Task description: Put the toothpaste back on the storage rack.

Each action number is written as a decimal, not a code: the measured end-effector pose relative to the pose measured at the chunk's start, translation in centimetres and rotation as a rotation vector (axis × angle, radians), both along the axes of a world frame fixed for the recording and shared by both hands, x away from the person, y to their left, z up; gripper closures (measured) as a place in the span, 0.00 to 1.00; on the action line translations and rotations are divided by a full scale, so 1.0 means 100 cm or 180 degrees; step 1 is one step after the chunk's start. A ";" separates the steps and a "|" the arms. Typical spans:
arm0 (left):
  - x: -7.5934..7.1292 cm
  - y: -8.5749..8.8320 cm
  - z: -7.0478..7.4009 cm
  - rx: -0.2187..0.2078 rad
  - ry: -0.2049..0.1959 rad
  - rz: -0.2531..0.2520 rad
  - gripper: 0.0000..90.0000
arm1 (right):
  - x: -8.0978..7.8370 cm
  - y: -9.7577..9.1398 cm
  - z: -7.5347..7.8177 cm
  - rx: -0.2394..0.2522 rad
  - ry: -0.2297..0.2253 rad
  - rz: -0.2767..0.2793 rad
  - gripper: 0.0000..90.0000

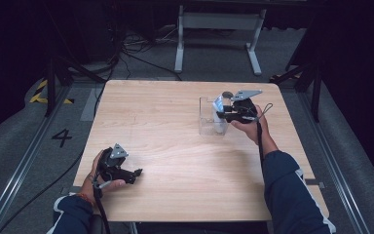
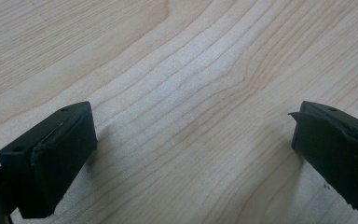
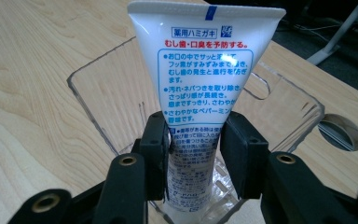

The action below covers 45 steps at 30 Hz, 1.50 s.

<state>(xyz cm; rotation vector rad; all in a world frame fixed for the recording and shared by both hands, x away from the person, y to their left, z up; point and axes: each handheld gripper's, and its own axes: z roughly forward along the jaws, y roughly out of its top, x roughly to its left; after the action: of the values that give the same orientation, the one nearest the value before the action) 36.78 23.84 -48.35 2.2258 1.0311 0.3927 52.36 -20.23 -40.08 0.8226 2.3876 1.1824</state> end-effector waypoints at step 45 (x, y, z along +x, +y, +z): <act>0.000 0.000 0.000 0.0001 -0.0001 0.0000 0.00 | -0.036 0.001 0.028 -0.0234 -0.0160 0.0052 0.41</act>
<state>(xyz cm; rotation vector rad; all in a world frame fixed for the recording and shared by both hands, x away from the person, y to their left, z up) 36.77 23.84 -48.35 2.2261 1.0310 0.3931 48.77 -20.09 -37.29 0.7429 2.3860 1.1014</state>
